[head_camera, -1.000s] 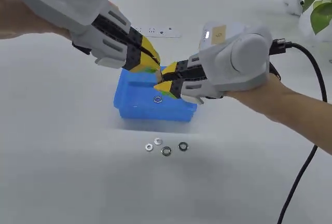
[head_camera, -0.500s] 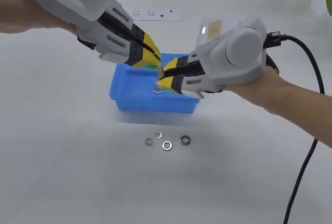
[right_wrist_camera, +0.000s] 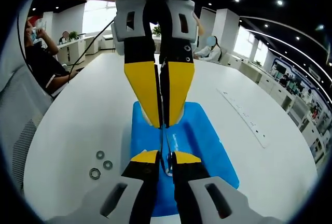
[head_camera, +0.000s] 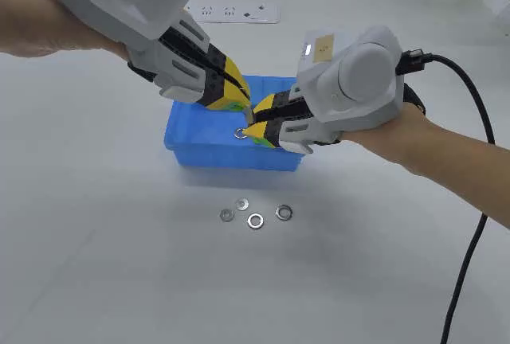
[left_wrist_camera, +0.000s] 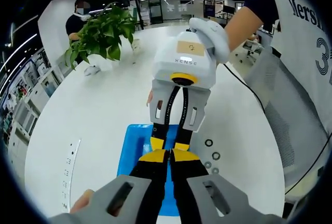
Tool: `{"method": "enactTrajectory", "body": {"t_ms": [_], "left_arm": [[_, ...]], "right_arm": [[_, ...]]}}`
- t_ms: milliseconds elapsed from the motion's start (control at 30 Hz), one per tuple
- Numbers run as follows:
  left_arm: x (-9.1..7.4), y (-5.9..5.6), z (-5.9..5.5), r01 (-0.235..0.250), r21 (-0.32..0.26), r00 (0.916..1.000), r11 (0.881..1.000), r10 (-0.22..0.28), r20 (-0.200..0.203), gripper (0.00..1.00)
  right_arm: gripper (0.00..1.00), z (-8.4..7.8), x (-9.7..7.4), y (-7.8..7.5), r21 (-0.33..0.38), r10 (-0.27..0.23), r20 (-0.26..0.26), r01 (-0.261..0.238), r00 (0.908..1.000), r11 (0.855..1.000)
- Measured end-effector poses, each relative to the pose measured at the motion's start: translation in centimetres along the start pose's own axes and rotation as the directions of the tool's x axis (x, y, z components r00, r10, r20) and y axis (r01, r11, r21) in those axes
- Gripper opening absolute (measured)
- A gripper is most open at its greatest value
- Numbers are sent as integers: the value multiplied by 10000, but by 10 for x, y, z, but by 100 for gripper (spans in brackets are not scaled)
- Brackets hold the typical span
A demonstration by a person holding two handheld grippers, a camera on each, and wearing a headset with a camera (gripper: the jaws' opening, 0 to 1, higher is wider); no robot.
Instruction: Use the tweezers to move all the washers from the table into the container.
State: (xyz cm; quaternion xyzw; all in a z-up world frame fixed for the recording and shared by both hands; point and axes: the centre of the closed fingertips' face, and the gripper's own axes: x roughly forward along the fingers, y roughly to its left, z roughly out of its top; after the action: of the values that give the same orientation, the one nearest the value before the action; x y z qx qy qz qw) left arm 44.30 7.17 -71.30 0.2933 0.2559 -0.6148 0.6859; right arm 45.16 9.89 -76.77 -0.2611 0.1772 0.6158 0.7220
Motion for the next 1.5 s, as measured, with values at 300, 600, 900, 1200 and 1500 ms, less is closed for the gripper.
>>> {"method": "enactTrajectory", "body": {"t_ms": [300,600,900,1200,1500], "left_arm": [[-1,0,4,-47,48,10000,10000,47,21,6],[-11,-4,16,-195,278,9998,9994,193,59,6],[-29,-14,33,-373,601,9993,9975,366,125,5],[-50,-41,48,-597,1067,9981,9925,579,192,6],[-58,-77,50,-619,969,9980,9934,601,213,6]], "right_arm": [[12,-2,-3,-2,42,-39,8,38,10000,10000],[12,9,-14,-1,-113,-184,132,185,9997,9998],[11,28,-31,4,-284,-395,383,406,9985,9988],[11,54,-49,29,-797,-419,639,470,9971,9957],[11,60,-54,64,-1170,-152,587,220,9982,9929]]}}
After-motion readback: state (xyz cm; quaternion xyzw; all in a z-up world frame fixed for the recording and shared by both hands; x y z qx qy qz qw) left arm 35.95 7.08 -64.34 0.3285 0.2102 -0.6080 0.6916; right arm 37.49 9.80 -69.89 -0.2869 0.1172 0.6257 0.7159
